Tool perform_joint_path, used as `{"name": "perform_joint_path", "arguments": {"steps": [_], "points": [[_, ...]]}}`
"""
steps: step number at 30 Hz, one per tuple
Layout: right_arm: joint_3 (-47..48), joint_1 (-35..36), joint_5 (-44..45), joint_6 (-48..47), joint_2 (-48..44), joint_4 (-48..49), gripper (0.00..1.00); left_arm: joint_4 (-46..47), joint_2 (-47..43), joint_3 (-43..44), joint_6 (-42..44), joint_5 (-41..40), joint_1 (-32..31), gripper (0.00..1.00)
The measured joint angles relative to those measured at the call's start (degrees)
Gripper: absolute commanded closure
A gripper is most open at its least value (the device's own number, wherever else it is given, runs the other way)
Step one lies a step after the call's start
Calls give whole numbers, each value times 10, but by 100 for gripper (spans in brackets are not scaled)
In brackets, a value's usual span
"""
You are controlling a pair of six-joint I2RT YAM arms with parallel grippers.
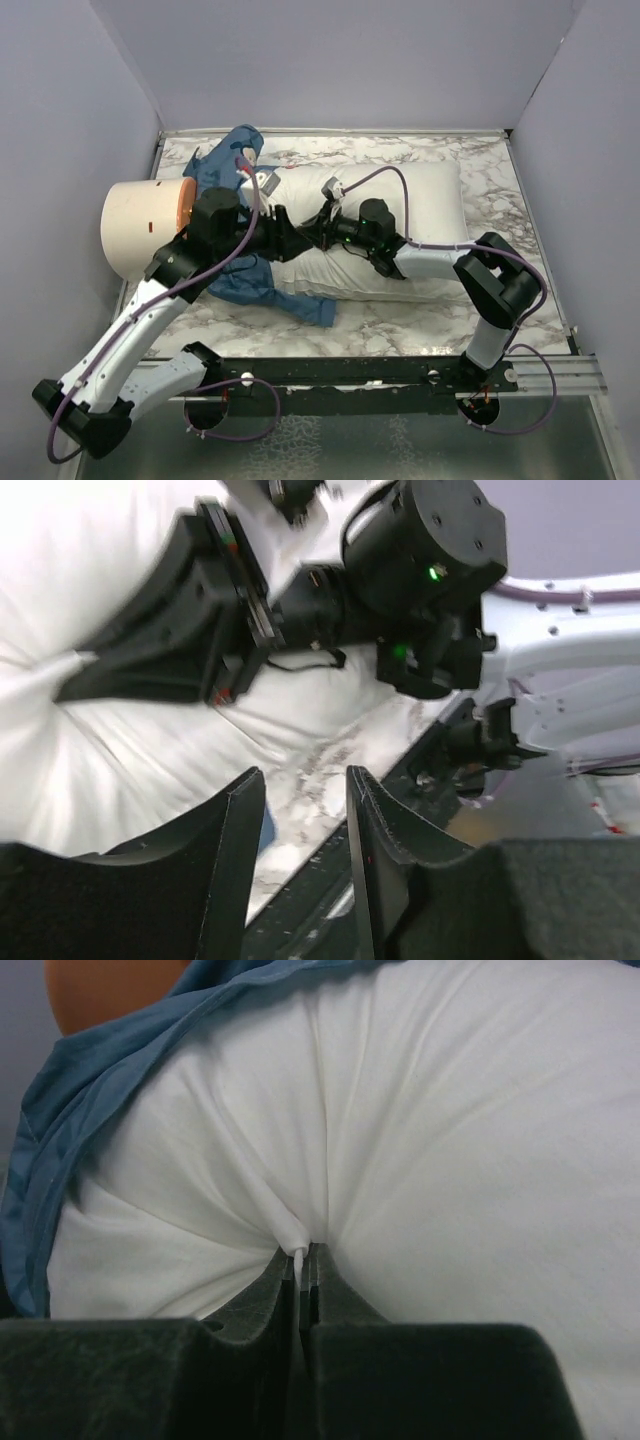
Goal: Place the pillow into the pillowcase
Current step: Stuff the pillow into the pillowcase.
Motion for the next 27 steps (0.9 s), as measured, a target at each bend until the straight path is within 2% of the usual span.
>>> {"name": "perform_joint_path", "arguments": {"steps": [3,4,6,13,18,27], "points": [[-5,0,0,3,-4,7,98,-61,63,81,47,-19,1,55],[-6,0,0,4,-7,8,98,-100,101,127,82,-51,6,53],[-7,-1,0,5,-9,9,98,-148,138,164,121,-95,21,49],[-12,-3,-4,9,-14,9,98,-233,205,213,200,-258,60,44],[-12,-4,-7,10,-13,10,98,-246,231,223,230,-322,64,45],[-12,-5,-9,12,-13,12,98,-233,259,221,254,-358,67,59]]}}
